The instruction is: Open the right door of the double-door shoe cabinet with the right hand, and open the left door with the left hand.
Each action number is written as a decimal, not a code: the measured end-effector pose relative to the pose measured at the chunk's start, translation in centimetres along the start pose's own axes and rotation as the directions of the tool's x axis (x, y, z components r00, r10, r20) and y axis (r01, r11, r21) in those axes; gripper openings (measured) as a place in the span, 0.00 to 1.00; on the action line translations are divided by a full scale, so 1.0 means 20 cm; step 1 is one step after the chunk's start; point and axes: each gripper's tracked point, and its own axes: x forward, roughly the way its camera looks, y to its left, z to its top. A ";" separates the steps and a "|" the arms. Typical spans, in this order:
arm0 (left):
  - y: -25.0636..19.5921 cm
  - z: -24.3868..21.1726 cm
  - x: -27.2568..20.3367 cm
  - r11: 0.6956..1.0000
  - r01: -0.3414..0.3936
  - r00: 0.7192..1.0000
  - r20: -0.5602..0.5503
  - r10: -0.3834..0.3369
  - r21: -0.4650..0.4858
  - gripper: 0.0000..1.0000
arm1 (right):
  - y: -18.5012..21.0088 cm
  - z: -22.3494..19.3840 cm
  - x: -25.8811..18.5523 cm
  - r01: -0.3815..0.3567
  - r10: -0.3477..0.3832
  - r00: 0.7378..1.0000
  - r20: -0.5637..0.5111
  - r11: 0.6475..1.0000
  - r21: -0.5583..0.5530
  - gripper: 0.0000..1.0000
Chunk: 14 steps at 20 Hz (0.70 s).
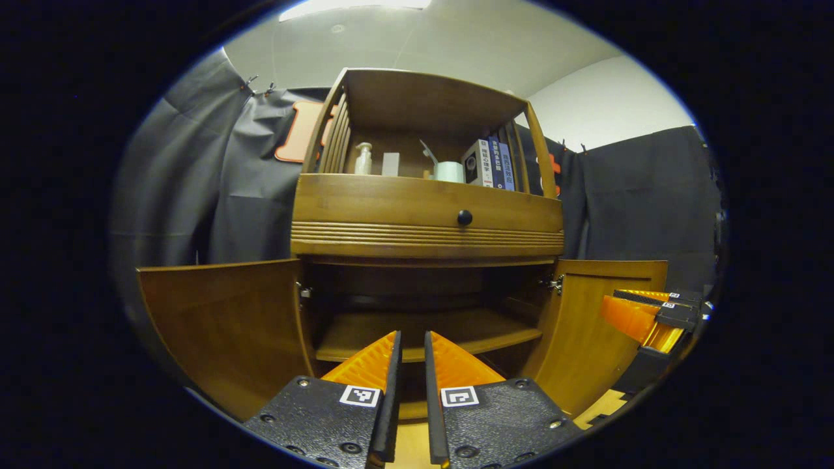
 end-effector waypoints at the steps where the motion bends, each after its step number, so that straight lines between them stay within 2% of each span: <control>1: -0.02 0.00 0.01 1.000 0.014 1.000 0.000 -0.014 -0.007 0.20 | 0.00 0.01 -0.02 0.010 -0.010 1.000 0.001 1.000 0.004 0.23; 3: -0.08 -0.01 0.04 0.999 0.043 0.999 -0.002 -0.043 -0.010 0.52 | -0.01 0.02 -0.04 0.019 -0.019 1.000 0.013 1.000 0.003 0.27; 6: -0.13 0.01 0.05 0.998 0.059 0.998 0.018 -0.059 0.008 0.99 | 0.01 0.01 -0.08 0.008 -0.008 1.000 0.009 1.000 -0.021 0.80; 7: -0.09 -0.08 0.05 0.998 0.063 0.998 0.027 -0.064 0.025 0.96 | 0.01 0.00 -0.06 0.006 -0.006 1.000 0.013 1.000 -0.030 0.98; 8: -0.10 -0.07 0.07 0.997 0.069 0.997 0.033 -0.070 0.039 0.99 | 0.03 0.00 -0.05 0.004 -0.003 1.000 0.017 0.999 -0.038 0.98; 14: -0.15 -0.07 0.09 0.993 0.108 0.993 0.038 -0.109 0.038 0.96 | 0.08 -0.02 -0.02 -0.008 0.009 1.000 0.010 0.998 -0.068 0.98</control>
